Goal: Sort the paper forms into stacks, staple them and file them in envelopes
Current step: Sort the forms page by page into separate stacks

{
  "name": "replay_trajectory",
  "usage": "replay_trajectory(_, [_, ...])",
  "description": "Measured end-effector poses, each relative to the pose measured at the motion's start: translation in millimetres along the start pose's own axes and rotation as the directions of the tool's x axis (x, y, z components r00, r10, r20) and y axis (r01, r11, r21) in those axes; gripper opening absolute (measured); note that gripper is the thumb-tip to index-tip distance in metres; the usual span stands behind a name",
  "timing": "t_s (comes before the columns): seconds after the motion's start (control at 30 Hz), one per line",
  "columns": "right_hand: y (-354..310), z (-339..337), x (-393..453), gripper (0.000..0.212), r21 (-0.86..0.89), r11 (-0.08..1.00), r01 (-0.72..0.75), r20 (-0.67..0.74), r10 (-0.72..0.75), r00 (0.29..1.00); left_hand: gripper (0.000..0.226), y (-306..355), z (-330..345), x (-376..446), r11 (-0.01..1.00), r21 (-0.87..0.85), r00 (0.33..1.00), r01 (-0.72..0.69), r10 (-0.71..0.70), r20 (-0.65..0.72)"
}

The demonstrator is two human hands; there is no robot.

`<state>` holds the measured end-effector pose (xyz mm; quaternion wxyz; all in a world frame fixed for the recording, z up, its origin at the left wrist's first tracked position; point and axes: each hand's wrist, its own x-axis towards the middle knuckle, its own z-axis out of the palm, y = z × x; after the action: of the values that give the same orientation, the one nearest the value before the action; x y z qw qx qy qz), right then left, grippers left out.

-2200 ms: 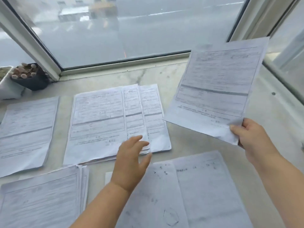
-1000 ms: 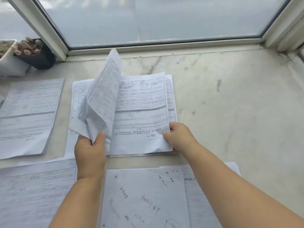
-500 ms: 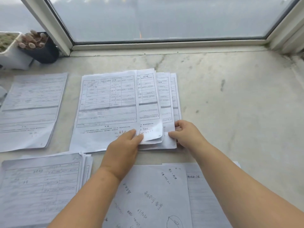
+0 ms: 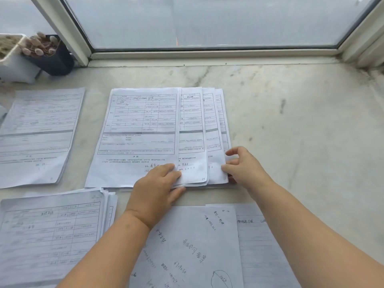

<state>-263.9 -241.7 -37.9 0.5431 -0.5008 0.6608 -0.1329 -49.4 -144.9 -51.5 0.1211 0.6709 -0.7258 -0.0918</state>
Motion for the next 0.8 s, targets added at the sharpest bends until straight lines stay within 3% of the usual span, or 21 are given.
replay_trajectory(0.17, [-1.3,1.3,3.2,0.022,-0.037,0.999,-0.01,0.0,0.01,1.0,0.032,1.7,2.9,2.6,1.0,-0.025,0.998,-0.004,0.002,-0.056])
replay_trajectory(0.23, [-3.9,2.8,3.7,0.021,-0.046,0.999,-0.013,0.003,0.013,1.0,0.022,4.4,2.0,5.2,1.0,-0.017,0.999,0.002,-0.002,-0.04])
replay_trajectory(0.3, [-4.5,2.9,-0.7,0.026,-0.035,0.999,-0.015,-0.033,0.014,0.999,0.029,6.4,3.1,5.7,1.0,-0.029,1.0,0.007,-0.006,0.021])
replay_trajectory(0.4, [-3.8,-1.3,-25.1,0.022,-0.06,0.995,0.083,-0.294,-0.097,0.951,0.049,4.3,-0.7,-5.7,0.995,-0.096,0.995,0.001,0.008,0.097])
replay_trajectory(0.5, [1.9,5.6,-69.7,0.005,0.004,0.985,0.174,-0.458,-0.153,0.876,0.048,-5.9,-16.8,-38.2,0.988,-0.149,0.998,-0.037,0.043,0.037])
replay_trajectory(0.57, [9.0,24.7,-104.2,0.008,0.062,0.985,0.162,-0.403,-0.124,0.907,0.043,-17.5,-31.2,-70.2,0.982,-0.183,0.998,-0.057,0.061,0.017])
replay_trajectory(0.67, [18.1,73.5,-160.0,0.01,0.074,0.994,0.074,-0.179,-0.06,0.982,0.038,-42.3,-53.9,-128.0,0.979,-0.202,0.999,-0.039,0.039,-0.003])
replay_trajectory(0.8, [32.7,151.3,-225.9,0.01,0.083,0.996,-0.033,0.066,0.028,0.997,0.039,-77.4,-76.3,-216.7,0.97,-0.238,0.999,0.053,-0.051,0.013])
